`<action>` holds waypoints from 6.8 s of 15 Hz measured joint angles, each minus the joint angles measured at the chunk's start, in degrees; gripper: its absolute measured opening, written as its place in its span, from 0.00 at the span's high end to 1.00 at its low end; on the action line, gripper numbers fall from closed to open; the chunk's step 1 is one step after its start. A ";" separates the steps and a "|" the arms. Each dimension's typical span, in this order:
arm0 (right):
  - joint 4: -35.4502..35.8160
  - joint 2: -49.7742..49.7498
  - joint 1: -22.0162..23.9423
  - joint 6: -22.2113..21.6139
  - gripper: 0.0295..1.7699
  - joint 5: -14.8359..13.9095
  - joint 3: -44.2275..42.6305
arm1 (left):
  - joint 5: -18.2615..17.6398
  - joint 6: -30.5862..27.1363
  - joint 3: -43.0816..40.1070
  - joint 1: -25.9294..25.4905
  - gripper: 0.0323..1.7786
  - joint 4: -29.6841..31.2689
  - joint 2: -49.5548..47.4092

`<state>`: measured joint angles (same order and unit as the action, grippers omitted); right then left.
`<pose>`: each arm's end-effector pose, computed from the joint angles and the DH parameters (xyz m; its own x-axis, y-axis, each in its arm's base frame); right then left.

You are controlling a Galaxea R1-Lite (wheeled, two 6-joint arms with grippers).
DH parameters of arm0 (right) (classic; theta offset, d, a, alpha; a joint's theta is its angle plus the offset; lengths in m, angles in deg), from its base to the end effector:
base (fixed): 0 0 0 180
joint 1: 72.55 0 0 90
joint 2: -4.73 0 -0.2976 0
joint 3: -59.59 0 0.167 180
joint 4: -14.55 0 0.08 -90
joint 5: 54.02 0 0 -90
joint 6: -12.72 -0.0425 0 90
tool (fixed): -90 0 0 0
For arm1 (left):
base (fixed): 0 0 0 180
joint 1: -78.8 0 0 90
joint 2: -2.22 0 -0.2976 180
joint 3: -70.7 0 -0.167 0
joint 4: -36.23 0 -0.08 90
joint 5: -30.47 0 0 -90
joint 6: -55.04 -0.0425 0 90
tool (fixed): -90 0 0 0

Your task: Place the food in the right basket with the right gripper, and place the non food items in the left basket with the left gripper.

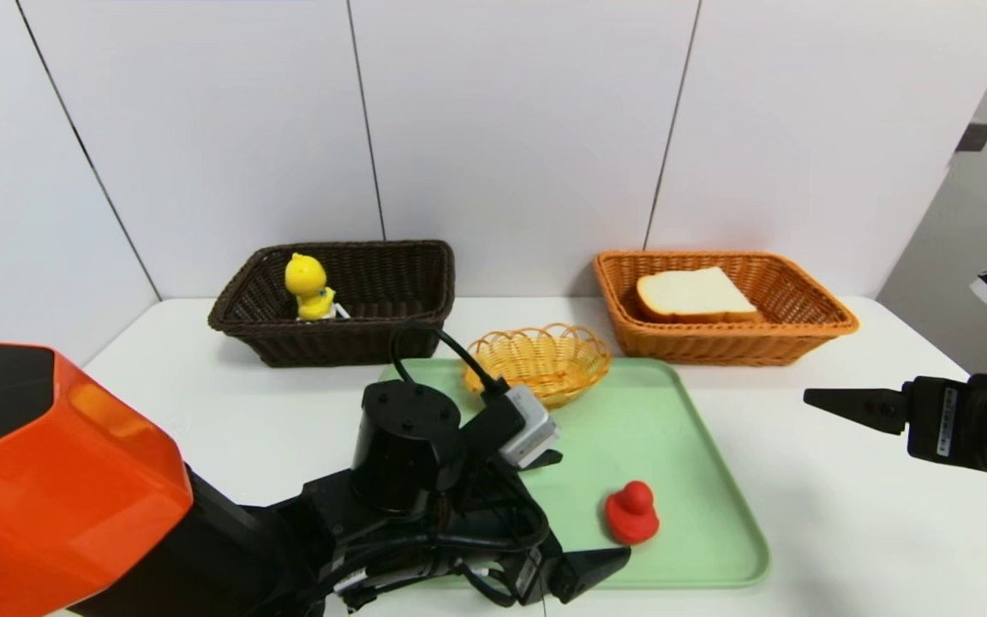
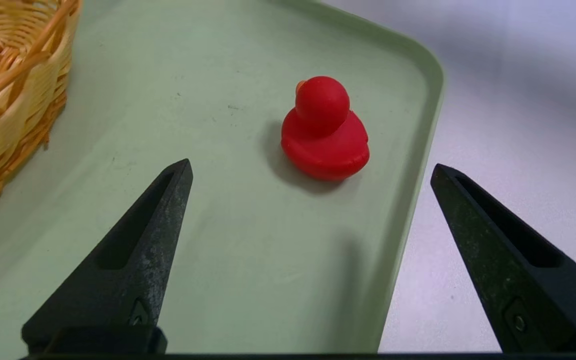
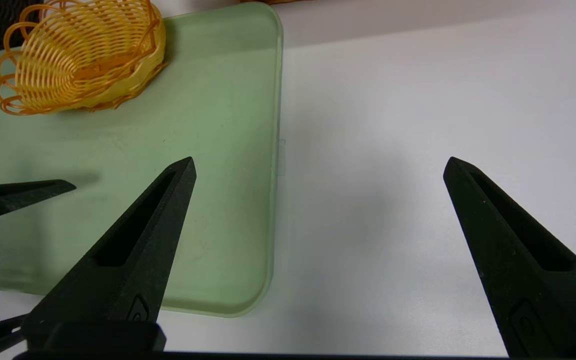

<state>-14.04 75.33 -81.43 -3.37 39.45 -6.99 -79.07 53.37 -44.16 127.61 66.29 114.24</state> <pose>0.1684 0.0289 0.2030 0.8214 0.1896 -0.5379 -0.0489 0.9631 0.2648 0.2136 -0.2657 0.1193 0.3424 -0.8991 -0.2727 0.9252 0.3732 -0.0688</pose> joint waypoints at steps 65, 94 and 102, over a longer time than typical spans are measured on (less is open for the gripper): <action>-0.02 4.25 0.98 0.52 0.03 0.73 -5.10 | 16.54 8.28 46.97 -29.27 0.62 -43.89 -0.83; -1.07 4.25 8.36 31.27 0.03 16.37 -12.81 | 25.71 -1.22 36.66 -32.89 0.10 -52.70 -22.42; -9.79 -3.94 11.02 30.50 0.03 11.82 -15.43 | 28.96 -1.60 21.20 -46.95 0.06 -64.38 -53.87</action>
<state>-23.83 71.40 -70.41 27.13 51.28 -22.42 -50.10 51.77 -22.96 80.67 1.91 60.37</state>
